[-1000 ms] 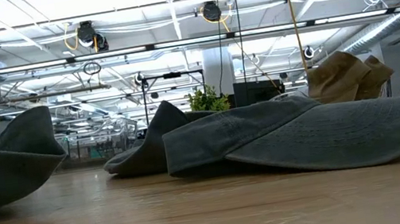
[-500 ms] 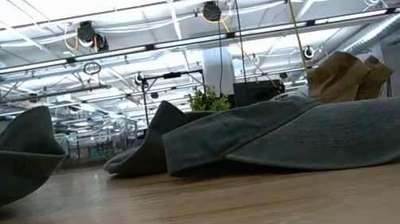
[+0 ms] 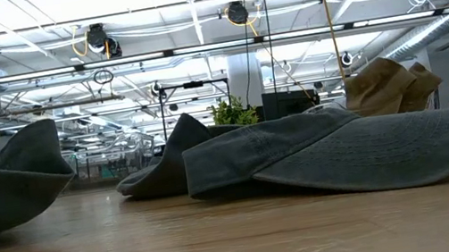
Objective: Pick & Place hat
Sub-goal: Put the brown cap into the right transparent bin
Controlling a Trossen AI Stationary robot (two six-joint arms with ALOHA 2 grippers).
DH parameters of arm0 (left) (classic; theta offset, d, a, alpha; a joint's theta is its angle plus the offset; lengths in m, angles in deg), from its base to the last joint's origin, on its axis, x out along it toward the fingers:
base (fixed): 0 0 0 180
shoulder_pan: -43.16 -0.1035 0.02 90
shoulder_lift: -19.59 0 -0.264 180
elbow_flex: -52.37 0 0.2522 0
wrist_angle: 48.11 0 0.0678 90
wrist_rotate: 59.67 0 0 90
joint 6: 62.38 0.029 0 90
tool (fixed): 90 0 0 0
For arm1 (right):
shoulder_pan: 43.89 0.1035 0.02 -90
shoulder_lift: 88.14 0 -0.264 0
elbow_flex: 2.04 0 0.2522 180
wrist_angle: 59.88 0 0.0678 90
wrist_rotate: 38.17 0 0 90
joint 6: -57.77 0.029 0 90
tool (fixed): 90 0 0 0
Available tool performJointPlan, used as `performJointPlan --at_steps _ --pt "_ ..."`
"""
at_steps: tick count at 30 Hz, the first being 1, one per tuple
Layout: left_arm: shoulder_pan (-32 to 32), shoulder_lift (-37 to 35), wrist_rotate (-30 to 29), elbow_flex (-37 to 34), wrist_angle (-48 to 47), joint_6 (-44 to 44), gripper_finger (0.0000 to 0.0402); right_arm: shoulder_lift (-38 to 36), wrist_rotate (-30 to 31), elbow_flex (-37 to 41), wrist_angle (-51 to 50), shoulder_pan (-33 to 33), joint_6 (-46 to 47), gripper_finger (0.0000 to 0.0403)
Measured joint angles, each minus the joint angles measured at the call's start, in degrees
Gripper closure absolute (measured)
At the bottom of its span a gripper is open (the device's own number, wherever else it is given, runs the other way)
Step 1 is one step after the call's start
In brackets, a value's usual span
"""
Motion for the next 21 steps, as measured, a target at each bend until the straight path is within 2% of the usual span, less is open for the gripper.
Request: performJointPlan --at_steps 3,6,14,21 --pt "0.03 0.33 2.60 0.01 0.43 0.57 0.0079 -0.01 -2.23 -0.40 0.27 -2.18 2.05 0.0403" --pt "0.32 1.59 2.72 0.07 1.22 0.69 0.0083 -0.03 -4.43 -0.44 1.06 -3.28 4.24 0.0403" --pt "1.04 5.77 1.98 0.02 7.57 0.67 0.0078 -0.01 -4.52 -0.44 0.66 -3.48 3.35 0.0403" --pt "2.72 8.89 1.49 0.02 9.84 1.81 0.0094 -0.01 -4.38 -0.44 0.93 -3.46 3.60 0.0403"
